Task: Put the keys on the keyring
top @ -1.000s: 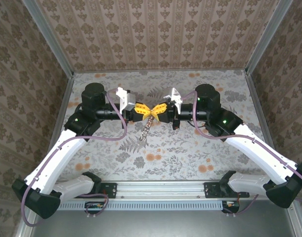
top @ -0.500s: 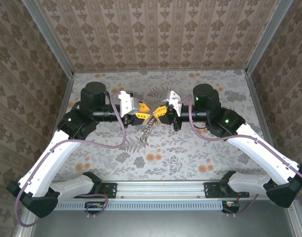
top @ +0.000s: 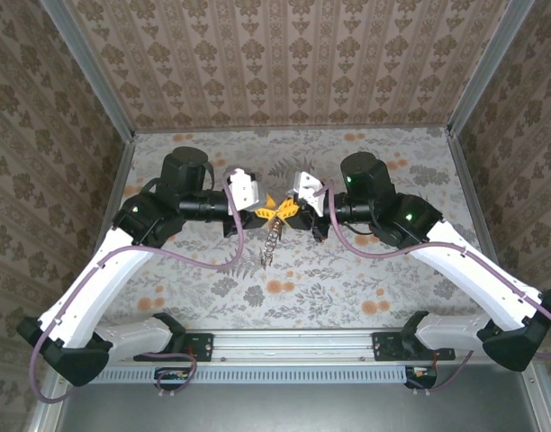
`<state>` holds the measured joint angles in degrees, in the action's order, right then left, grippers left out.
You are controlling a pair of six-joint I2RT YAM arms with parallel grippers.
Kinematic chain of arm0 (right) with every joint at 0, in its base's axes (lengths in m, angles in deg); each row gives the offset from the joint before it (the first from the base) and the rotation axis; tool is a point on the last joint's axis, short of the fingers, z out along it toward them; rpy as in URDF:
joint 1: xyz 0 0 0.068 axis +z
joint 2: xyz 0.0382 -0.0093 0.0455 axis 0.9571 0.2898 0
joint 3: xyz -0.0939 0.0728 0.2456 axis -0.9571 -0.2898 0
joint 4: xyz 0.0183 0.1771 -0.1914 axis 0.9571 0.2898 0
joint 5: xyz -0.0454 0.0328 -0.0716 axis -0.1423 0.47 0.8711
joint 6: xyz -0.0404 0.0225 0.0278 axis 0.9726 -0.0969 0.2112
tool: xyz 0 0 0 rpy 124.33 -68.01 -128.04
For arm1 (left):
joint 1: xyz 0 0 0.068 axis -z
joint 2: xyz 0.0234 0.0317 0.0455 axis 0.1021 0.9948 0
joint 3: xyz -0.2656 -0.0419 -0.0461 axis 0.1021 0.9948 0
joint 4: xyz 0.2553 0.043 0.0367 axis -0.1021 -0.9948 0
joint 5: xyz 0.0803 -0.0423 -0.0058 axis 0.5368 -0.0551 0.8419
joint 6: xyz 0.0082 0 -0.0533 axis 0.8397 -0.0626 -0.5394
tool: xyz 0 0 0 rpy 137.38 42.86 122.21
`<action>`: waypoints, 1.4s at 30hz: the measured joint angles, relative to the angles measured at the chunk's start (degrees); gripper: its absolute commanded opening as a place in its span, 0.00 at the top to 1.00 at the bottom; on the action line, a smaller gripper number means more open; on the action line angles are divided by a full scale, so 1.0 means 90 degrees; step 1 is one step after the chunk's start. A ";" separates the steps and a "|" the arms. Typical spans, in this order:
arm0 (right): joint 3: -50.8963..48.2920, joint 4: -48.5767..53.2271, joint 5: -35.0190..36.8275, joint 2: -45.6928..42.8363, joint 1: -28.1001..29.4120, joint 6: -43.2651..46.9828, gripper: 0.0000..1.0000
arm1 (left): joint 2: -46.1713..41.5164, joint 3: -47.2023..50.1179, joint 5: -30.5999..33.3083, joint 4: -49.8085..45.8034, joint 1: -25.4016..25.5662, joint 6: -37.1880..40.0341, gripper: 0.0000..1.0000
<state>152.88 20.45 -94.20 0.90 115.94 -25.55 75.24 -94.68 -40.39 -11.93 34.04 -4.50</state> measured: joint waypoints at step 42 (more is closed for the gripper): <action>-0.0284 -0.0364 0.0296 -0.0153 0.0068 -0.0243 0.66 | -0.0537 0.1270 -0.2183 0.2924 -0.0862 -0.1938 1.00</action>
<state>150.32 17.17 -91.54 -0.47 116.55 -27.74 70.41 -83.25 -60.04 14.38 26.28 -21.94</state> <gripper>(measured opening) 0.266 0.054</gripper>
